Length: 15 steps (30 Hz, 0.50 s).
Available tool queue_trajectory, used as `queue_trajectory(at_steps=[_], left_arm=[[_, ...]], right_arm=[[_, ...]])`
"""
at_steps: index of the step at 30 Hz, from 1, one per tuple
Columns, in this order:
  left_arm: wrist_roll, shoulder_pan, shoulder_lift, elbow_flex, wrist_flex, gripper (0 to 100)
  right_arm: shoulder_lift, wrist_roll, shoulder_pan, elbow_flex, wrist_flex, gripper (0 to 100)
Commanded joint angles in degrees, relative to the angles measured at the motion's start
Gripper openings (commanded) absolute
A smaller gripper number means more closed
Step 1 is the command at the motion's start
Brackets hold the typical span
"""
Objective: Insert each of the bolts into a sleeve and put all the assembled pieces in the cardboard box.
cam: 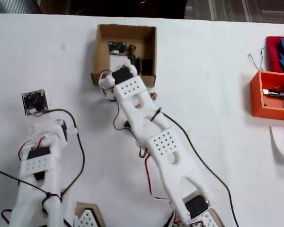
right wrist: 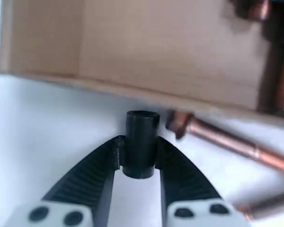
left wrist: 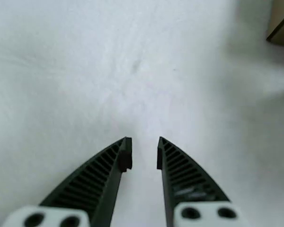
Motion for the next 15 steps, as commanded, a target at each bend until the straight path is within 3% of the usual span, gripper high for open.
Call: queue_trajectory(at_steps=[1,6,9,15], left_arm=[[0.4,0.4,-0.6,-0.4,-0.7,11],[0.4,0.4,-0.6,-0.4,-0.8,11],[0.4,0.4,-0.6,-0.4,-0.8,11],[0.4,0.4,-0.6,-0.4,-0.8,11]], right_arm=[[-4.6,0.2,0.0,-5.4,6.2,2.2],[-7.5,3.7,-0.6,-17.8,14.5,2.2],[-12.4,9.6,-0.5,-16.6,14.5,2.2],[-26.4,10.1,-0.1,-10.4,14.6,2.1]])
